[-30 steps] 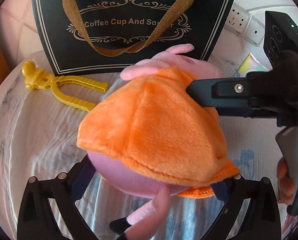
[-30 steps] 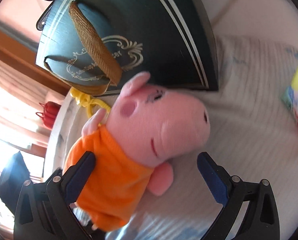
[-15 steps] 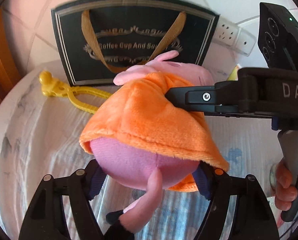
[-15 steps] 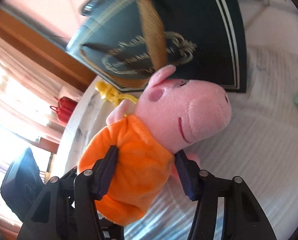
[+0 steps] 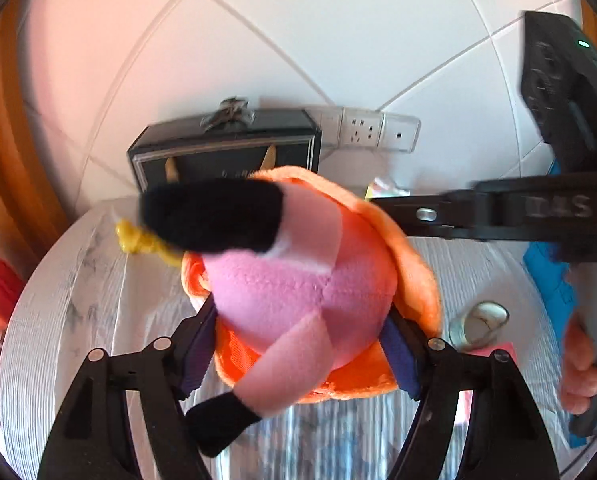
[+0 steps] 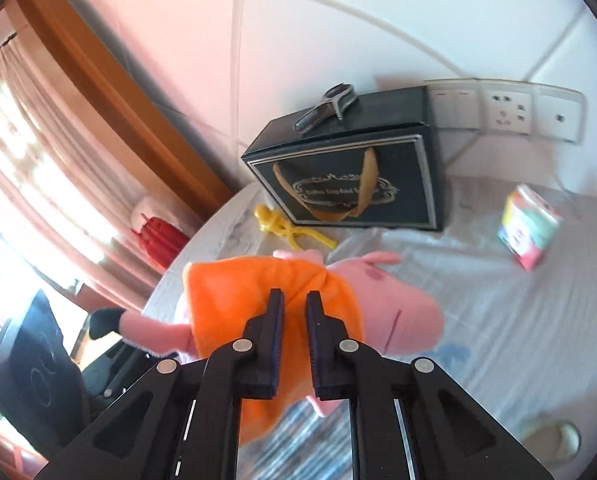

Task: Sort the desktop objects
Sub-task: 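Grasp the orange-dressed pig plush with the left tool while the right tool grasps its head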

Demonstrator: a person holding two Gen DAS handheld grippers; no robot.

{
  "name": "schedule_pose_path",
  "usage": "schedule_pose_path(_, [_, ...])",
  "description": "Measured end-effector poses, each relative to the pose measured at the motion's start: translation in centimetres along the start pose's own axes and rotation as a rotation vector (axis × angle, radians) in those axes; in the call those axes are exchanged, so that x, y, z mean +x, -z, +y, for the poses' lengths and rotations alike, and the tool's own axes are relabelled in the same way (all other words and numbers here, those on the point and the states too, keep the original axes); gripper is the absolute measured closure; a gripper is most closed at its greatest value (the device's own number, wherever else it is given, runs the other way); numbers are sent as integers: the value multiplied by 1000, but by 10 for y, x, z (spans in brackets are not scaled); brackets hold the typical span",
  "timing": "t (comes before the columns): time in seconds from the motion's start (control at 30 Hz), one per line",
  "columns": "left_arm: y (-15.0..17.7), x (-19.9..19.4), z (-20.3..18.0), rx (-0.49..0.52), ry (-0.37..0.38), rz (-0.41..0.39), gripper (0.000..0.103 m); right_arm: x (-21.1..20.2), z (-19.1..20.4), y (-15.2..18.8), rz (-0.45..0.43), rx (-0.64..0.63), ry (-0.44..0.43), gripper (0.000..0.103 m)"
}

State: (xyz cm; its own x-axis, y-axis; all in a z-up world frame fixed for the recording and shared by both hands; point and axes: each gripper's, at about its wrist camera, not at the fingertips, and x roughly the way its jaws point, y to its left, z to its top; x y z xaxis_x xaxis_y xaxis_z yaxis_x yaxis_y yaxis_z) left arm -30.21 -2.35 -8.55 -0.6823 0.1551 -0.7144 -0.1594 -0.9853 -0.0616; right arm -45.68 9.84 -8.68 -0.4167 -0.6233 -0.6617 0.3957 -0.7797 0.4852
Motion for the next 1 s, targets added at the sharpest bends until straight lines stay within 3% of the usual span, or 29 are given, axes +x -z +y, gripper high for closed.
schedule_pose_path(0.07, [22,1,12,-2,-52,50,30,-13,5,18,47,8,-7,90])
schedule_pose_path(0.1, [36,6,22,-33,-126,90,29,-21,5,30,65,10,3,90])
schedule_pose_path(0.13, [47,15,35,-47,-182,135,28,-28,5,43,77,4,27,83])
schedule_pose_path(0.17, [59,20,48,-69,-233,170,18,-31,4,54,88,0,45,77])
schedule_pose_path(0.23, [76,12,74,-141,-244,161,16,-32,-4,77,113,9,71,40])
schedule_pose_path(0.3, [89,-2,84,-156,-258,161,16,-27,-13,96,142,28,89,21])
schedule_pose_path(0.4, [109,-3,100,-110,-359,196,16,-11,-24,114,186,51,68,20])
schedule_pose_path(0.47, [132,-1,113,-142,-398,247,16,2,-22,117,203,50,61,16])
schedule_pose_path(0.63, [159,-27,136,-279,-375,238,16,29,1,117,228,-8,9,3])
schedule_pose_path(0.8, [165,-29,133,-423,-277,211,16,67,33,102,248,-88,-4,0])
schedule_pose_path(0.93, [164,-4,113,-427,-245,231,16,109,35,103,333,-130,46,0])
schedule_pose_path(1.0, [162,11,104,-395,-247,244,14,121,28,109,376,-129,31,0])
